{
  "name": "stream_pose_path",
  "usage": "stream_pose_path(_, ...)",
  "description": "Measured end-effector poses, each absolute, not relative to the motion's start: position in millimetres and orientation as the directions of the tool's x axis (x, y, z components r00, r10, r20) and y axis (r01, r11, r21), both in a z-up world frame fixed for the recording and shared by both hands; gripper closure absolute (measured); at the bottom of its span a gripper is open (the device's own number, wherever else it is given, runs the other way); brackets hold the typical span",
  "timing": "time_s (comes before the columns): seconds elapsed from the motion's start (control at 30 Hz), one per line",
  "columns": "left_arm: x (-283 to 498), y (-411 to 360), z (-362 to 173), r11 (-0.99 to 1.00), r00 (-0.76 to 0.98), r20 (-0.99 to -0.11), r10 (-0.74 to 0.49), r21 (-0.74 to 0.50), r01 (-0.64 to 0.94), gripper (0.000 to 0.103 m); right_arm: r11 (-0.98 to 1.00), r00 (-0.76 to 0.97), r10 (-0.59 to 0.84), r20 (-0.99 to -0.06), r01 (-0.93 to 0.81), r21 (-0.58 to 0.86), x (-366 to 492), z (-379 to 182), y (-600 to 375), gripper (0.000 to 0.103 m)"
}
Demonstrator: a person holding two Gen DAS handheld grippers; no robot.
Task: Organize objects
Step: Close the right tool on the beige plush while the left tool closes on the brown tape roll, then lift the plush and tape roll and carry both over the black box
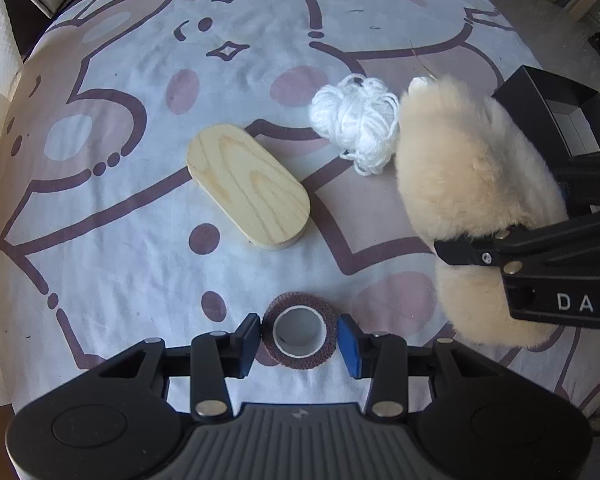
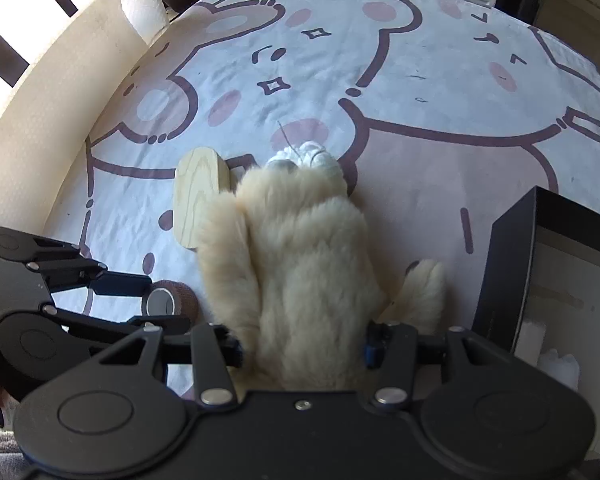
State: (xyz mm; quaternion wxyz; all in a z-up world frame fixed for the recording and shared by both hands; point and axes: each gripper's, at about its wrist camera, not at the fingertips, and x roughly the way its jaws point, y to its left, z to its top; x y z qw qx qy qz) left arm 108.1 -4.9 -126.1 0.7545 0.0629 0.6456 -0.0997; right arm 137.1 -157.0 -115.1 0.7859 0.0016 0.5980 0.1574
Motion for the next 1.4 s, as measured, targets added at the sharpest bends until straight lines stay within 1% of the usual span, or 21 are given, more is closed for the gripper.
stream_pose_path(0.2,108,-5,-130,0.971,0.133,-0.990,-0.050,-0.017,0.236,0.058,0.950,0.241,0.249,-0.938,-0.247,0.189,137,-115,-156,0.054)
stream_pose_path(0.37,110,-5,-125,0.972,0.150,-0.988,-0.047,-0.010,0.233,0.060,0.951,0.249,0.252,-0.935,-0.240,0.193,136,-112,-159,0.054)
stream_pose_path(0.63,104,5,-99,0.985,0.242,-0.969,-0.056,-0.013,0.173,0.060,0.957,0.299,0.257,-0.919,-0.210,0.199,130,-94,-163,0.054)
stream_pose_path(0.83,95,6,-74,0.990,0.327,-0.943,-0.058,-0.013,0.139,0.060,0.964,0.368,0.243,-0.898,-0.190,0.184,118,-75,-167,0.054)
stream_pose_path(1.13,76,3,-40,0.993,0.428,-0.903,-0.030,0.022,0.115,0.060,0.975,0.462,0.208,-0.862,-0.167,0.145,97,-45,-172,0.054)
stream_pose_path(1.4,58,5,-13,0.998,0.509,-0.859,-0.045,-0.014,0.064,0.060,0.982,0.553,0.183,-0.813,-0.149,0.120,75,-19,-178,0.054)
